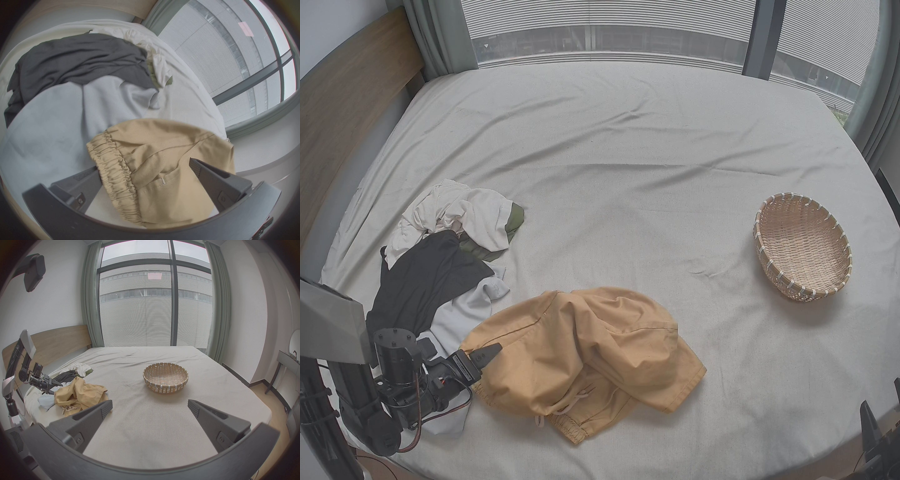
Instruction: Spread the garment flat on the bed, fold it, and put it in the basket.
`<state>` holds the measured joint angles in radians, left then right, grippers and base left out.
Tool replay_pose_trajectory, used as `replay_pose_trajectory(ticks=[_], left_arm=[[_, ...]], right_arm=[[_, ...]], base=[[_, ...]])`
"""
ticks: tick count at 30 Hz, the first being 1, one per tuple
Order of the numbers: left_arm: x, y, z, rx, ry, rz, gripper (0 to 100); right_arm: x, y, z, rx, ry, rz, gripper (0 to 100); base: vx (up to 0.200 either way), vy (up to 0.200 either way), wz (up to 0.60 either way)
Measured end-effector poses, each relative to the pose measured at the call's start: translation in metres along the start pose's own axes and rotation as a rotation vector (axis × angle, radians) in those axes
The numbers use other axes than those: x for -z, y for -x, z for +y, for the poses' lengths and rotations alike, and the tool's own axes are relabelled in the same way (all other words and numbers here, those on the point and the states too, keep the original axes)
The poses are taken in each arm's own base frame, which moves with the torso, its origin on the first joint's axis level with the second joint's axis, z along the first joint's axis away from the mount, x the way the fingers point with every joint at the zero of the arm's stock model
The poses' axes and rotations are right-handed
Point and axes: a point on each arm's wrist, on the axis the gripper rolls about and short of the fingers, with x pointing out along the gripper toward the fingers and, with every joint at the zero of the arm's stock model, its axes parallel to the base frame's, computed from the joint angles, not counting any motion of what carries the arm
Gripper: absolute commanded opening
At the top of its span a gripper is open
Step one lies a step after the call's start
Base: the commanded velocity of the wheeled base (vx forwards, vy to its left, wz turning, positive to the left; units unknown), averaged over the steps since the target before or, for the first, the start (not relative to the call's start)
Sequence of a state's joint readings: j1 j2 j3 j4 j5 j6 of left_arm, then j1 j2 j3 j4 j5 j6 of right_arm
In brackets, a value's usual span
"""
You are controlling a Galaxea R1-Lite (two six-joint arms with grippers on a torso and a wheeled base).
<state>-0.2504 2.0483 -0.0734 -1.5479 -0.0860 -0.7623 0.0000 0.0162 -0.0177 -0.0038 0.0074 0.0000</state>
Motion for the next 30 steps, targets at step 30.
replay_pose_trajectory(ticks=[30], left_arm=[[-0.002,-0.017,-0.032,0.142,0.023,-0.025,100]], right_arm=[[0.000,0.000,0.000,0.000,0.000,0.000,100]], base=[[0.000,0.000,0.00]])
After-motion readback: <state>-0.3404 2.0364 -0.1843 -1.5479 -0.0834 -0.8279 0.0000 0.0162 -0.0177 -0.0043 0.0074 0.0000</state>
